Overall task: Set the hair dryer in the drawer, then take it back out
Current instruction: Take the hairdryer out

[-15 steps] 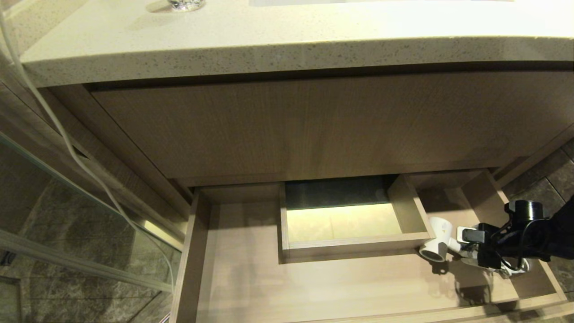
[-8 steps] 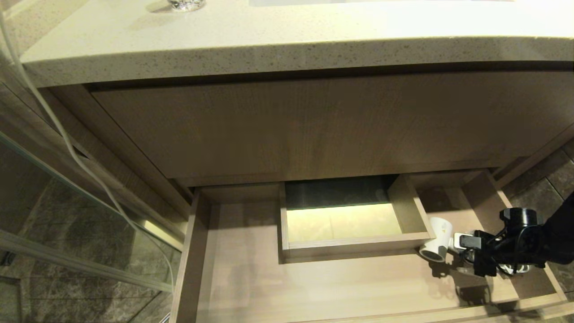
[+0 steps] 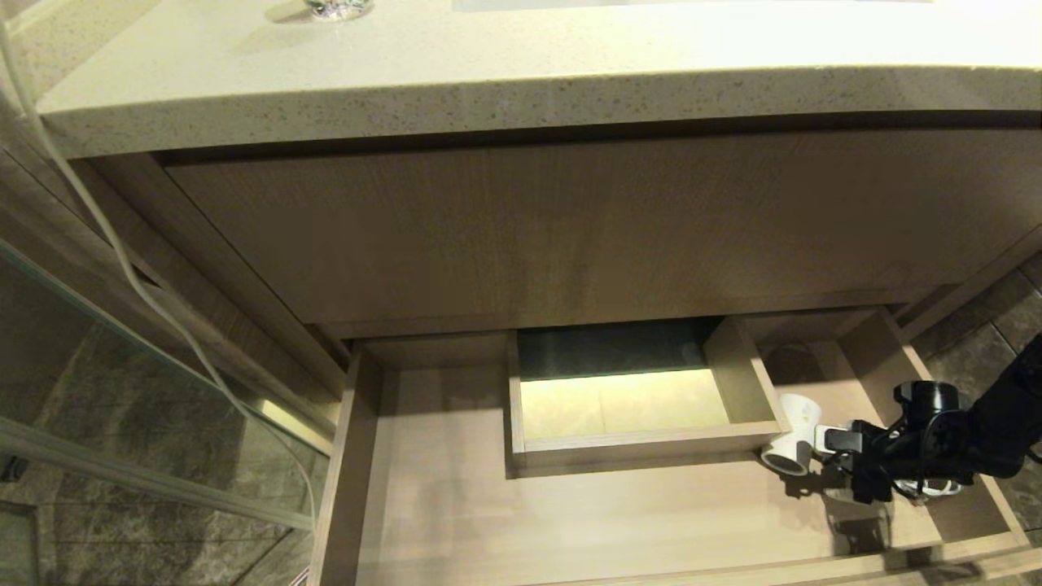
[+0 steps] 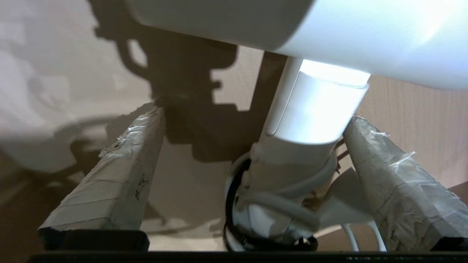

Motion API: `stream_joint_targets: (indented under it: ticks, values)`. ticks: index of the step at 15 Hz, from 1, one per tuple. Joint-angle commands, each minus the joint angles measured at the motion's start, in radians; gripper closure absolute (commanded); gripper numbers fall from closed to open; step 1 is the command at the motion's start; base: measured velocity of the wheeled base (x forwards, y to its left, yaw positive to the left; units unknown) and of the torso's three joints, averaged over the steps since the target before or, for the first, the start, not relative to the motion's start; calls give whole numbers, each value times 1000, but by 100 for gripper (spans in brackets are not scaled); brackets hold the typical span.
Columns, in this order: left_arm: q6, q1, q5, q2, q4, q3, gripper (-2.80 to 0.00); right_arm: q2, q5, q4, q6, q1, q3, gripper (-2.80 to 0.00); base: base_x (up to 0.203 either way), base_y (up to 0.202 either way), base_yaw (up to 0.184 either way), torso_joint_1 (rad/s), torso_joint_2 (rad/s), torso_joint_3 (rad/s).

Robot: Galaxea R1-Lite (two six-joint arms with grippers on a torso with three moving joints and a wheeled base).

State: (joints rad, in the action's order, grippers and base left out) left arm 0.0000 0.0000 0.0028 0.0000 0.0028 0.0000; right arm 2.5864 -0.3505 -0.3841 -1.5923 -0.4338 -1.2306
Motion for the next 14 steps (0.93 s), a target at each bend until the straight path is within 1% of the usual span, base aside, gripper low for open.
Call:
stream_joint_targets:
  ticks: [1,4,7,14]
  values:
    - [0,0,0,0,-1,0,0,38,-1,-3,-6,2,-35,-280,0,0,0,0,0,0]
    - [0,0,2,0,0,0,0,70,-5,-6,19,14,-77,-280,0,0,0,0,0,0]
    - [0,0,2,0,-1,0,0,92,-35,-19,53,21,-90,-280,0,0,0,0,0,0]
    - [0,0,1,0,-1,0,0,93,-53,-21,56,24,-96,-280,0,0,0,0,0,0]
